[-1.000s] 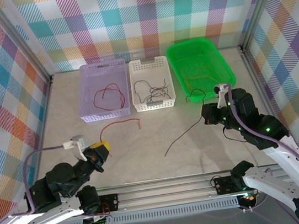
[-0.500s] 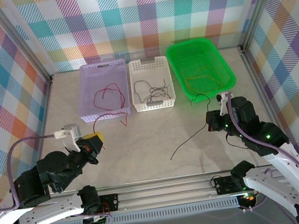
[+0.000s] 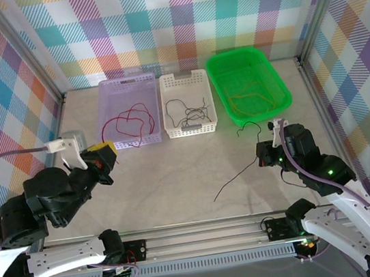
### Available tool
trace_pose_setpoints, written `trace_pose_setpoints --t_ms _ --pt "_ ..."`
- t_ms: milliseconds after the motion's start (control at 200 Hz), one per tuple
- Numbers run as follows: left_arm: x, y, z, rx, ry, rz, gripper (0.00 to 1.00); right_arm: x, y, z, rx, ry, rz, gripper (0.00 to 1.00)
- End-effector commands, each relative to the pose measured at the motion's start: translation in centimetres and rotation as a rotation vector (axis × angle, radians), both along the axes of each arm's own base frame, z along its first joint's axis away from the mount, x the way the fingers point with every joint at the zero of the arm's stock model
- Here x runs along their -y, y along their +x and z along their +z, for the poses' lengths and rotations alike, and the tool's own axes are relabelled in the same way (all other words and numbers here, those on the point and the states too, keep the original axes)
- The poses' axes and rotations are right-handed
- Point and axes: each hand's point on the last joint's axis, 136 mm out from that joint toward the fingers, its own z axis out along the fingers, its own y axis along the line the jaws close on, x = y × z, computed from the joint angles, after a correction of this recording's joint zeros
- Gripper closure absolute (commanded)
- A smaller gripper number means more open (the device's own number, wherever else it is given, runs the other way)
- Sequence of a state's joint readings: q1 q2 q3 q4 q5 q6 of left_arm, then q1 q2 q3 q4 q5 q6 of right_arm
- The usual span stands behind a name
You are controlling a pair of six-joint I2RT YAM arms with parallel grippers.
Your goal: Untangle the cables
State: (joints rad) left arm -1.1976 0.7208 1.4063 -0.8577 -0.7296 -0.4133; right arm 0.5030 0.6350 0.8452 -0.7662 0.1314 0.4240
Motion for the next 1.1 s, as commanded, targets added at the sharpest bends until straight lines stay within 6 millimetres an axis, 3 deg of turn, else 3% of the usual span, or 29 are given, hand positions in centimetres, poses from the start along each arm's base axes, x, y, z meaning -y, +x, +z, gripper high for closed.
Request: trace_pose_setpoints --t_ms 0,315,530,855,1100 --pt "-1.2 0.5 2.8 0.090 0.073 0.050 1.00 0.5 -0.1 -0.3 0.005 -0.029 -0.003 1.00" --pt "-0.8 2.0 7.6 0.222 0.229 0.123 1.00 0.6 -0.3 -1.3 -0.026 -0.023 -0.014 1.00" --pt "0.5 4.4 9.4 0.247 0.308 0.151 1.00 0.4 -0.6 -1.5 -0.037 -0.002 -0.011 1.00" --pt "-0.3 13.4 6.9 0.089 0.301 0.241 1.00 0.3 -1.4 -0.9 -0.037 0.023 0.005 1.00" --pt "-1.9 20.3 2.7 -0.034 0.245 0.315 1.00 0.2 -2.1 -0.1 -0.030 0.050 0.025 1.00"
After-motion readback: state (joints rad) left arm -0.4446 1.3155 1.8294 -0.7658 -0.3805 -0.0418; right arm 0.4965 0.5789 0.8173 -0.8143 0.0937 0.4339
